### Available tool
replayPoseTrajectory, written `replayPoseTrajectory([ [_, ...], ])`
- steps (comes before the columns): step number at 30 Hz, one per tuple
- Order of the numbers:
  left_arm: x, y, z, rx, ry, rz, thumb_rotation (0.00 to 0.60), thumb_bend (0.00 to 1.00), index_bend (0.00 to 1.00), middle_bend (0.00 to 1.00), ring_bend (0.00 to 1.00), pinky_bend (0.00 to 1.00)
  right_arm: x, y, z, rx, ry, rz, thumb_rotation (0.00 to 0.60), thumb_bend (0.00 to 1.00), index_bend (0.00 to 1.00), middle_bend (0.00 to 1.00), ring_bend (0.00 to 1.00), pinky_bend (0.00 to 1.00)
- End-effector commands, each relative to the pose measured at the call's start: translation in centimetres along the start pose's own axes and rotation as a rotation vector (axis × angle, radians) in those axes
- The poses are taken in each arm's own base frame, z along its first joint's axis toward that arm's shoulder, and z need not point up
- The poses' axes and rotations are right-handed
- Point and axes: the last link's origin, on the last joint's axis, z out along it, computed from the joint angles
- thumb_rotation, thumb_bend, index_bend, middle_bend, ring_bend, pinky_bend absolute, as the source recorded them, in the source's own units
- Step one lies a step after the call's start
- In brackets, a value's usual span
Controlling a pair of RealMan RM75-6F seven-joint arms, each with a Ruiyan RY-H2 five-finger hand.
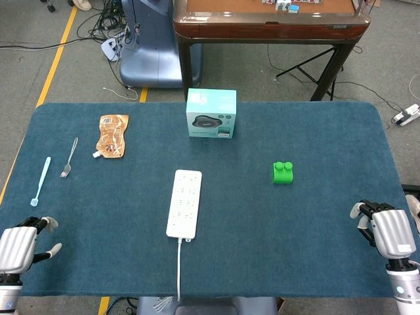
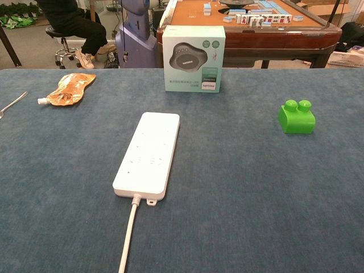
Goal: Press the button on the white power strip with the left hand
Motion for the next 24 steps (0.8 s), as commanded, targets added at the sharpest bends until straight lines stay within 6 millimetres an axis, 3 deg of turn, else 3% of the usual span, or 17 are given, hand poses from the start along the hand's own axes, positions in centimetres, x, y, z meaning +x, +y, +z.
replayPoseTrajectory([
  [1,0.0,0.1,0.0,-0.005,-0.004,0.008,0.600,0.08,0.56,0.53,0.40,0.57,-0.4,0.0,0.1,0.001,-0.009,0.004,0.600,0.80,0.63,0.56,0.64,0.66],
  [8,0.3,0.6,0.2,-0.040,0.010,-0.011,0.600,0.08,0.54,0.53,0.41,0.62,-0.9,0.0,0.3,0.007,-0.016,0.009,0.600,0.80,0.63,0.56,0.64,0.66],
  [11,0.6,1.6,0.3,-0.100,0.031,-0.069,0.600,0.08,0.49,0.54,0.45,0.72,-0.4,0.2,0.3,0.002,0.002,0.011,0.600,0.80,0.63,0.56,0.64,0.66],
  [14,1.3,3.3,0.4,-0.197,0.023,-0.145,0.600,0.09,0.42,0.57,0.56,0.85,0.2,0.5,0.3,-0.003,0.015,0.002,0.600,0.80,0.63,0.56,0.64,0.66],
  [18,2.4,5.5,1.1,-0.335,0.040,-0.138,0.600,0.23,0.38,0.73,0.78,0.99,0.8,0.6,0.3,-0.009,0.030,-0.004,0.600,0.80,0.63,0.56,0.64,0.66],
  [20,2.6,6.6,1.5,-0.384,0.029,-0.145,0.600,0.32,0.36,0.82,0.86,1.00,0.9,0.6,0.3,-0.013,0.034,-0.001,0.600,0.80,0.63,0.56,0.64,0.66],
  [24,2.8,9.0,2.7,-0.481,-0.011,-0.102,0.600,0.43,0.34,0.91,0.93,1.00,0.9,0.5,0.3,-0.018,0.030,-0.004,0.600,0.80,0.63,0.56,0.64,0.66],
])
